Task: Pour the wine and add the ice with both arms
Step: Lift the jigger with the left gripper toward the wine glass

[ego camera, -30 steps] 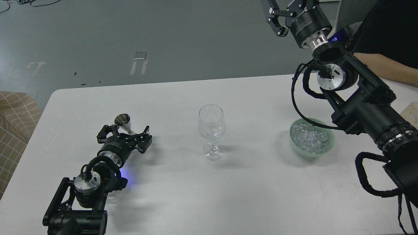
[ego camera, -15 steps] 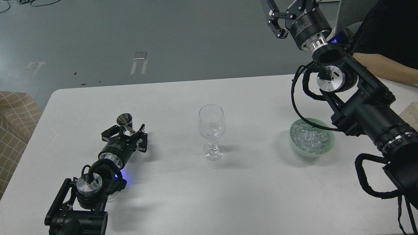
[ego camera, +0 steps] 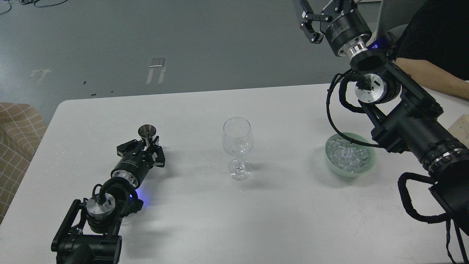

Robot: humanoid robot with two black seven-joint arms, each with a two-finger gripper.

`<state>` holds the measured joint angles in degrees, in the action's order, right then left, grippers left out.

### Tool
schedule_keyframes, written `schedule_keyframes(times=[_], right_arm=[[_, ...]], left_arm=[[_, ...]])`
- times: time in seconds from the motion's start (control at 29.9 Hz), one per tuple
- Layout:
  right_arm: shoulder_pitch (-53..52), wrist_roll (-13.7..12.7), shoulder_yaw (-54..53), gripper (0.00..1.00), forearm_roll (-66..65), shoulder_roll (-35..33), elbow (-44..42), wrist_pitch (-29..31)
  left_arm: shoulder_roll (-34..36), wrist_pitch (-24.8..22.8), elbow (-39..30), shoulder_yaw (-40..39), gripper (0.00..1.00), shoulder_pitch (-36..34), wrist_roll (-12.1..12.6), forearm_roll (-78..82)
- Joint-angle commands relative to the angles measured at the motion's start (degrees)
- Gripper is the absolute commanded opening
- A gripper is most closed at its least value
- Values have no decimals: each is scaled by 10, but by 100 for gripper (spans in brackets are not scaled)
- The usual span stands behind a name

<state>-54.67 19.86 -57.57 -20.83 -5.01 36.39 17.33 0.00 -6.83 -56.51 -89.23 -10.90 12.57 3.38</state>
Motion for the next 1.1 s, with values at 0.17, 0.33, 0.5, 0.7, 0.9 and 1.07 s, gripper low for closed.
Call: schedule_keyframes(times=[0.17, 0.33, 0.5, 0.7, 0.9, 1.07], right_arm=[[3, -1, 1, 100, 0, -2, -4, 0], [15, -1, 1, 100, 0, -3, -4, -3], [19, -1, 1, 100, 0, -10, -3, -3], [25, -1, 1, 100, 1, -11, -1, -3], [25, -1, 0, 100, 1, -11, 1, -3], [25, -1, 0, 100, 1, -11, 2, -3]], left_arm=[[0, -6, -11, 1, 0, -6, 10, -3], [1, -13, -49, 2, 0, -4, 58, -2], [19, 8, -119, 4, 0, 13, 73, -2], [27, 71, -220, 5, 0, 46, 95, 0], [29, 131, -286, 16, 0, 56, 98, 7], [51, 179, -316, 59, 0, 54, 96, 9]])
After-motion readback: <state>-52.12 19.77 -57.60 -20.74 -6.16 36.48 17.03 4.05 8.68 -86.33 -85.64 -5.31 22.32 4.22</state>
